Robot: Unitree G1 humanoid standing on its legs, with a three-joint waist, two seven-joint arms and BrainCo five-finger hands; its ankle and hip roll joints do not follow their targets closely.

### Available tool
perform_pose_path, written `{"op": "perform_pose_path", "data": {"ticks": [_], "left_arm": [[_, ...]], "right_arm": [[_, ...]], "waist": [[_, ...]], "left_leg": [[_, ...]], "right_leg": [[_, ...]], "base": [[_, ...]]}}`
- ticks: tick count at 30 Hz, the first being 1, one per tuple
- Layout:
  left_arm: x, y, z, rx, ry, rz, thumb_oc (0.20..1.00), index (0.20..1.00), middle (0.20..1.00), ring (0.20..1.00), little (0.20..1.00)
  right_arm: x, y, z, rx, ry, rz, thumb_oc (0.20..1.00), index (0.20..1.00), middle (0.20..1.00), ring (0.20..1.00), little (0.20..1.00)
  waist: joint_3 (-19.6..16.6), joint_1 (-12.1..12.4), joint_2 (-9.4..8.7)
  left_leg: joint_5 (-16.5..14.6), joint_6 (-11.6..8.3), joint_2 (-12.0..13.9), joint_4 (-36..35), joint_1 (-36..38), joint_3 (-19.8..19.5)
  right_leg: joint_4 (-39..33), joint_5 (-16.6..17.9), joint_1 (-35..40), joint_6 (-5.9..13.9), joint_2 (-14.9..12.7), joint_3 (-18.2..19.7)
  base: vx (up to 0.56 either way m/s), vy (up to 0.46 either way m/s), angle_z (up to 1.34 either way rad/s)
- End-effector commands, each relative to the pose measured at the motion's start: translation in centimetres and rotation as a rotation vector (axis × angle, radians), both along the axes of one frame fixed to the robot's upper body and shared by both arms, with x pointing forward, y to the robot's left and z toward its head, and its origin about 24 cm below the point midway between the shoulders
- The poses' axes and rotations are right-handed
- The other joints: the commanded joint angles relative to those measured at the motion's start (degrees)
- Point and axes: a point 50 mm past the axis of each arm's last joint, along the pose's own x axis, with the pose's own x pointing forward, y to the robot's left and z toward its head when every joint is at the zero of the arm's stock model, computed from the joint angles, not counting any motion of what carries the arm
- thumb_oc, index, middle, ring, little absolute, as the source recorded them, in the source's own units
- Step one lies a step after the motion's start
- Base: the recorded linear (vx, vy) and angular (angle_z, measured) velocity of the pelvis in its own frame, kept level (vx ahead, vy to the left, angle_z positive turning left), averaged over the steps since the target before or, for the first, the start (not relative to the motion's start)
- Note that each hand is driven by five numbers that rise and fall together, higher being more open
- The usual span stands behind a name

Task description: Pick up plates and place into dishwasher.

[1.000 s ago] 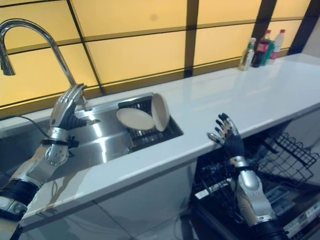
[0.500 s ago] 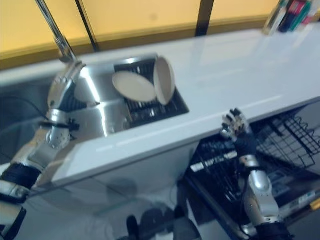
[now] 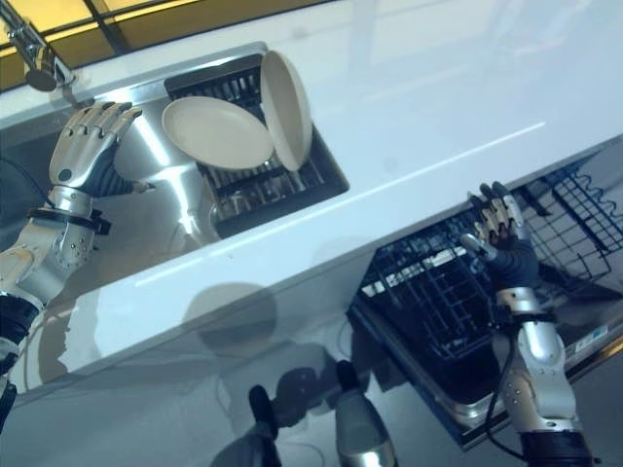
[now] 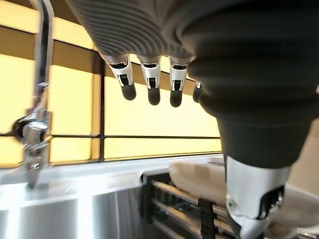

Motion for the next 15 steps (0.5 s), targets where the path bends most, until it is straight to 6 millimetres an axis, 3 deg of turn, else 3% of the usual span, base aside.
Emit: {"op": "perform_pose_path", "data": {"ticks": [1, 7, 15], "left_arm": [[0.3, 0.6, 3.2, 0.077, -0.016, 0.051, 1.0, 1.0, 1.0, 1.0, 1.0], [1.0, 0.9, 4.3, 0.1, 0.041, 0.101, 1.0, 1.0, 1.0, 1.0, 1.0], [1.6, 1.2, 3.5, 0.087, 0.187, 0.145, 1.0, 1.0, 1.0, 1.0, 1.0]], "right_arm": [[-0.5, -1.4, 2.8, -0.072, -0.073, 0.001, 1.0, 1.0, 1.0, 1.0, 1.0], [-0.6, -2.0, 3.6, -0.107, -0.073, 0.001, 1.0, 1.0, 1.0, 1.0, 1.0], [-0.6, -2.3, 4.3, -0.13, -0.091, 0.009, 1.0, 1.0, 1.0, 1.0, 1.0]], "waist": [[-4.8, -2.0, 0.54], [-4.0, -3.6, 1.84], [-2.1, -4.6, 2.47]], "left_leg": [[-7.0, -0.68, 1.8, 6.3, -1.9, 2.5], [-7.2, -0.82, 1.4, 7.0, -1.8, 3.0], [-7.0, -1.02, 1.7, 8.1, -2.8, 3.5]], "right_leg": [[3.7, -0.9, -5.2, 2.71, -1.1, 3.1], [5.1, -1.5, -5.9, 2.77, -1.1, 4.3], [6.4, -1.9, -7.3, 2.46, -1.0, 4.6]], "base": [[0.11, 0.052, -0.1], [0.07, 0.047, -0.12], [0.02, 0.023, -0.1]]}}
